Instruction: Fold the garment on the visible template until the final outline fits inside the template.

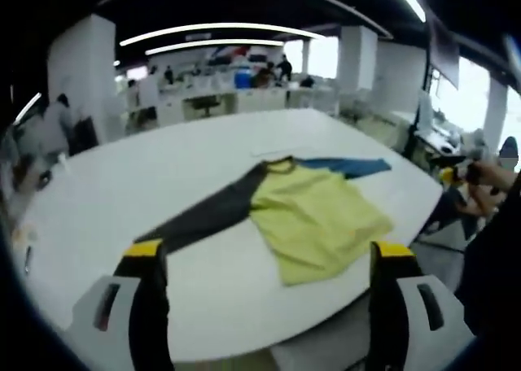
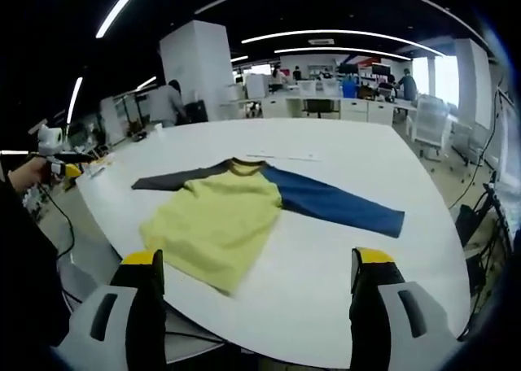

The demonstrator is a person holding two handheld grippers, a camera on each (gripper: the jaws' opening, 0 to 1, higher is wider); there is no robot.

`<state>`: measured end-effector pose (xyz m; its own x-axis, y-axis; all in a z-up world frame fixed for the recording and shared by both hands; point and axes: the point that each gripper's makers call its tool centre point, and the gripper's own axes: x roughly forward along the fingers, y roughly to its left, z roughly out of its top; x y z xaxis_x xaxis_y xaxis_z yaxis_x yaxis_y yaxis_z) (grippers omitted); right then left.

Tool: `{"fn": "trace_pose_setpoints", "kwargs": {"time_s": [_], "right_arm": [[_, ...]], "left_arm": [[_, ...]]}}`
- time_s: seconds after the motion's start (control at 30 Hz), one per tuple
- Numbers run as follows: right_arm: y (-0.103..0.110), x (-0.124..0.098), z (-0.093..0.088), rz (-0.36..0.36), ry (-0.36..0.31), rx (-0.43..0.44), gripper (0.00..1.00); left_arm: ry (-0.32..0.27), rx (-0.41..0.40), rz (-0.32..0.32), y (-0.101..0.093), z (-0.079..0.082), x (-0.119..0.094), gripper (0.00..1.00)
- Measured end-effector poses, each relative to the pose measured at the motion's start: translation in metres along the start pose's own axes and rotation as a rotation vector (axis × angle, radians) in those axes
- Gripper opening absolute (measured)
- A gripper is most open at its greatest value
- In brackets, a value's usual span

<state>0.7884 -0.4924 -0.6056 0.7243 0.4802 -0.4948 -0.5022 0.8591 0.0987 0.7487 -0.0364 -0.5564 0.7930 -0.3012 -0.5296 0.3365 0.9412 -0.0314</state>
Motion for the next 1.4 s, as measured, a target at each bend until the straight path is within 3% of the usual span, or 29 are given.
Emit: {"fn": "trace_pose_setpoints", "kwargs": {"time_s": [0.4,0.67,0.9,1.17,1.4], "right_arm": [[0.000,-0.003,-0.006,-0.004,0.011,-0.002,0.94],[0.004,0.004,-0.016,0.009,0.004,-0.001,0.87],[0.009,0.022,-0.037,0.026,0.046,-0.010,0.80],[0.015,0.039,-0.058,0.030,0.108,-0.093,0.74],[0.019,0.054,-0.073,0.043,0.122,-0.110,0.61]], "left_arm": [[0.025,-0.008,-0.013,-0.002,-0.006,0.006,1.00],[0.037,-0.044,-0.034,-0.004,-0.016,0.018,0.95],[0.086,-0.071,-0.061,-0.011,-0.041,0.043,0.86],[0.154,-0.113,-0.089,-0.020,-0.073,0.073,0.73],[0.197,-0.145,-0.098,-0.024,-0.098,0.093,0.60]]}}
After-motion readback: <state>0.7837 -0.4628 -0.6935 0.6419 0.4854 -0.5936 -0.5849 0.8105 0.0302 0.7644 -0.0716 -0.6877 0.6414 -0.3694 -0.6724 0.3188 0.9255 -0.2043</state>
